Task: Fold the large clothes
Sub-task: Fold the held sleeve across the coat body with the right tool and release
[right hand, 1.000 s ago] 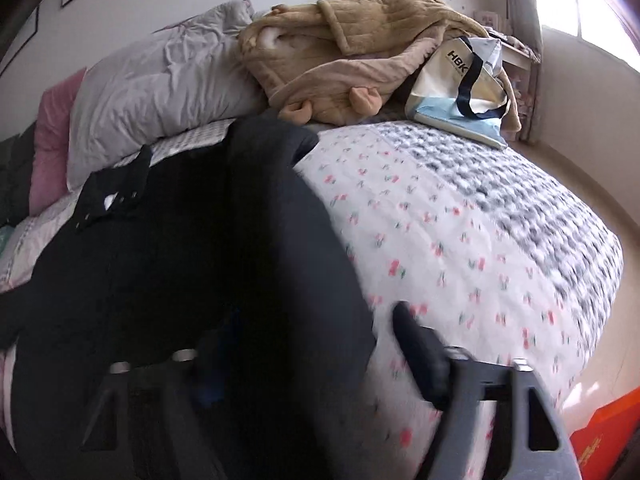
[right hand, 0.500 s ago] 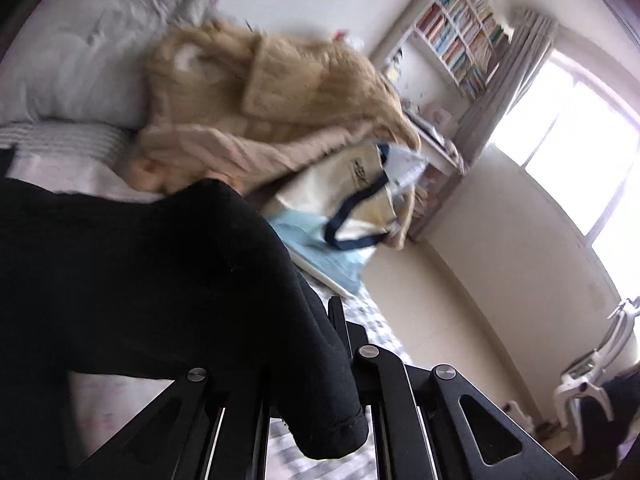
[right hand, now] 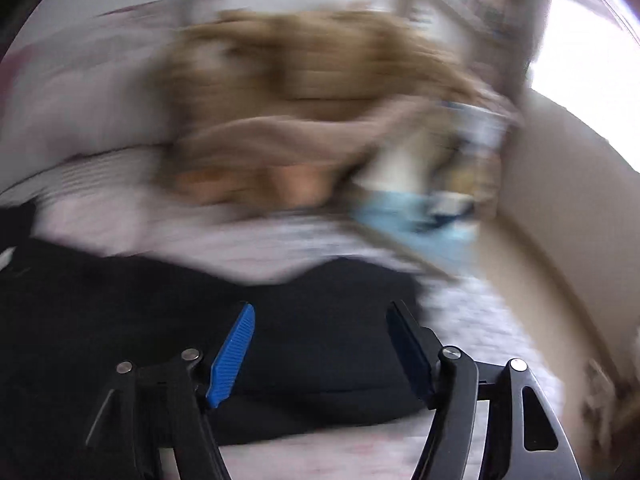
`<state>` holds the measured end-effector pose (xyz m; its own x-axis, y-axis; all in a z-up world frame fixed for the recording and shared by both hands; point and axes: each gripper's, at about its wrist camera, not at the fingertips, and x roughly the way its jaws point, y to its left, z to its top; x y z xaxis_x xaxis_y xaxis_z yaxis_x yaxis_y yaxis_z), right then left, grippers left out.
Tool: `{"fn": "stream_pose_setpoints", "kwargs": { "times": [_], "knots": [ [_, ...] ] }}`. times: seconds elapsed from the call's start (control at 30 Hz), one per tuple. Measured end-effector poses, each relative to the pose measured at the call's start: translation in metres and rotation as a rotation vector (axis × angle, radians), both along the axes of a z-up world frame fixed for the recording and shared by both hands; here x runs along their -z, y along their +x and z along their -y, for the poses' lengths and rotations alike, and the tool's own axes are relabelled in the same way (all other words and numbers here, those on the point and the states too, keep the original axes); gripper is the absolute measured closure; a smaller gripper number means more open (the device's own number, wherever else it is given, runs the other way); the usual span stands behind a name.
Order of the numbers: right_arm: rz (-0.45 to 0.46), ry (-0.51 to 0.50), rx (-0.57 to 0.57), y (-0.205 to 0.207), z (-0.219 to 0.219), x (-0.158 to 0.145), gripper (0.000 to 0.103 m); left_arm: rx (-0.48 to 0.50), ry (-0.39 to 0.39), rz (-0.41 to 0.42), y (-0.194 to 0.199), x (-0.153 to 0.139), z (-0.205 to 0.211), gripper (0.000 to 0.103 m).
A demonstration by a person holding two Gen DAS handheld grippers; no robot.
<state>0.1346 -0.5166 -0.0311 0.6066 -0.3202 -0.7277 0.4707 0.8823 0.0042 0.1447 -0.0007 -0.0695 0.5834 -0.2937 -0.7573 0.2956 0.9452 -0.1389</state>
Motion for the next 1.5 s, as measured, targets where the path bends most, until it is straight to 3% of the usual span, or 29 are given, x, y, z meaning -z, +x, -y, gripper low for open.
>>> {"fn": "stream_pose_setpoints", "kwargs": {
  "times": [0.07, 0.17, 0.2, 0.27, 0.33, 0.43, 0.5, 0.57, 0.67, 0.8, 0.9, 1.0, 1.07, 1.1, 1.13, 1.3, 1.4, 1.47, 1.5],
  "knots": [
    [-0.024, 0.024, -0.063, 0.020, -0.023, 0.016, 0.033, 0.000, -0.005, -0.025, 0.001, 0.004, 0.002, 0.001],
    [-0.108, 0.074, -0.044, 0.036, -0.028, 0.054, 0.033, -0.007, -0.041, -0.059, 0.001, 0.006, -0.001, 0.001],
    [-0.121, 0.122, -0.008, 0.028, -0.010, 0.071, 0.031, -0.008, -0.045, -0.064, 0.001, 0.007, -0.002, 0.001],
    [-0.076, 0.237, 0.031, 0.001, 0.022, 0.090, 0.017, -0.007, -0.047, -0.064, 0.000, 0.006, -0.004, 0.001],
    [-0.058, 0.322, 0.035, -0.024, 0.046, 0.092, 0.016, -0.007, -0.046, -0.064, 0.000, 0.004, -0.008, 0.001],
    [-0.217, 0.146, 0.158, -0.053, 0.070, 0.092, 0.016, -0.014, -0.055, -0.069, 0.000, 0.003, -0.012, 0.001],
    [-0.196, 0.184, 0.228, -0.079, 0.103, 0.091, 0.017, -0.010, -0.066, -0.075, 0.000, 0.002, -0.015, 0.001],
    [-0.092, 0.276, 0.301, -0.107, 0.137, 0.086, 0.017, -0.002, -0.067, -0.066, -0.003, -0.001, -0.017, 0.001],
    [0.043, 0.438, 0.359, -0.134, 0.174, 0.087, 0.024, 0.000, -0.055, -0.057, -0.003, -0.001, -0.016, 0.001],
    [0.089, 0.523, 0.424, -0.139, 0.192, 0.098, 0.032, -0.004, -0.045, -0.073, 0.001, 0.004, -0.013, 0.001],
    [0.090, 0.547, 0.421, -0.121, 0.197, 0.111, 0.039, -0.004, -0.037, -0.087, 0.003, 0.009, -0.010, 0.001],
    [0.085, 0.529, 0.400, -0.108, 0.199, 0.117, 0.045, 0.001, -0.023, -0.093, 0.004, 0.012, -0.006, 0.001],
    [0.068, 0.499, 0.356, -0.103, 0.195, 0.117, 0.064, 0.006, -0.022, -0.099, 0.004, 0.013, -0.004, 0.001],
    [0.067, 0.505, 0.330, -0.103, 0.195, 0.117, 0.082, 0.007, -0.024, -0.101, 0.004, 0.014, -0.003, 0.001],
    [0.055, 0.484, 0.307, -0.102, 0.190, 0.113, 0.086, 0.009, -0.025, -0.103, 0.003, 0.014, -0.003, 0.001],
    [0.045, 0.344, 0.232, -0.122, 0.167, 0.076, 0.092, 0.008, -0.024, -0.099, 0.002, 0.013, -0.003, 0.001],
    [0.066, 0.357, 0.212, -0.147, 0.168, 0.065, 0.092, -0.004, -0.022, -0.092, 0.002, 0.011, -0.008, 0.001],
    [0.030, 0.360, 0.182, -0.157, 0.161, 0.067, 0.091, -0.017, -0.027, -0.095, 0.002, 0.011, -0.013, 0.001],
    [-0.036, 0.328, 0.163, -0.158, 0.153, 0.075, 0.091, -0.024, -0.031, -0.098, 0.003, 0.011, -0.016, 0.001]
  ]
}}
